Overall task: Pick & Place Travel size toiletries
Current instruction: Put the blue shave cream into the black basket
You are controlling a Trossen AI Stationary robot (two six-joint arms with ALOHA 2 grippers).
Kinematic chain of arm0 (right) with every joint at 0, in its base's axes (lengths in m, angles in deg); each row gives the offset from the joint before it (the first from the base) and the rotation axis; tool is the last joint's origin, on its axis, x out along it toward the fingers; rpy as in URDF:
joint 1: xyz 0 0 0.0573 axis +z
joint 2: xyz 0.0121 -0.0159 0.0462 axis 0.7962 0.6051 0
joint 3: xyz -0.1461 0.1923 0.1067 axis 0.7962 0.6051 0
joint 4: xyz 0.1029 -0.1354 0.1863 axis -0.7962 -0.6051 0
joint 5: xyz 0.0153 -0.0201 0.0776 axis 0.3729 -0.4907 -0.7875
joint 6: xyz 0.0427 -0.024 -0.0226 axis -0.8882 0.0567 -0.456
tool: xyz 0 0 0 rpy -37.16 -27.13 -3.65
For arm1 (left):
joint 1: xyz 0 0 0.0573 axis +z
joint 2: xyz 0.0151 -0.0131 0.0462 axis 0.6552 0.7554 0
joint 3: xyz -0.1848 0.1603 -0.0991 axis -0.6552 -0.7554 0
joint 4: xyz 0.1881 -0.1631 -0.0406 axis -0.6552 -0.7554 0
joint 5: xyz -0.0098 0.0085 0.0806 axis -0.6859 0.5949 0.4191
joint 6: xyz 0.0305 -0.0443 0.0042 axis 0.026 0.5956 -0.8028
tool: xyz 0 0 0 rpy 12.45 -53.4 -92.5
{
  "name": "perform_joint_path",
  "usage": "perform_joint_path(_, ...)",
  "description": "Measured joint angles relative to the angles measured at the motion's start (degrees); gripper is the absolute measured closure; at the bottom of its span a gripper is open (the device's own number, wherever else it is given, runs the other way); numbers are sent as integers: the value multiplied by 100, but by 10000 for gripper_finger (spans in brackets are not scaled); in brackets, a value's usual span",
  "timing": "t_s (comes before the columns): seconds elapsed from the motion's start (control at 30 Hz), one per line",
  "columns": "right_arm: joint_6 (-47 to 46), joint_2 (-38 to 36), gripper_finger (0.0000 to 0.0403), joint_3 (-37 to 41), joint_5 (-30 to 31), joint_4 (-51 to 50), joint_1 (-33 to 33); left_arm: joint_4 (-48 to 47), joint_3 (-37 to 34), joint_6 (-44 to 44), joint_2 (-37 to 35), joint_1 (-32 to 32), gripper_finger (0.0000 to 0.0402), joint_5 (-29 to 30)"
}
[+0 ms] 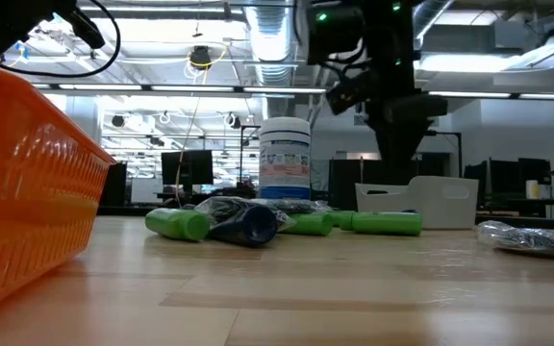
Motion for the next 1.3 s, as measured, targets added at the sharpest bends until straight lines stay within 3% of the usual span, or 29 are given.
perform_joint_path(0.17, 410, -422, 200, 742, -95, 958, -160, -2, 0, -12, 0, 0, 401, -2)
perform_joint_path(0.47, 941, -377, 203, 1515, -172, 1800, -613, -9, 1, -37, 0, -1, 401, 7)
perform_joint_path(1.03, 1394, 72, 226, 1641, -636, 1923, -1127, -15, 0, -59, 0, 0, 401, 7)
perform_joint_path(1.3, 1220, -20, 281, 1653, -803, 1924, -1063, -15, 0, -52, 2, 0, 401, 7)
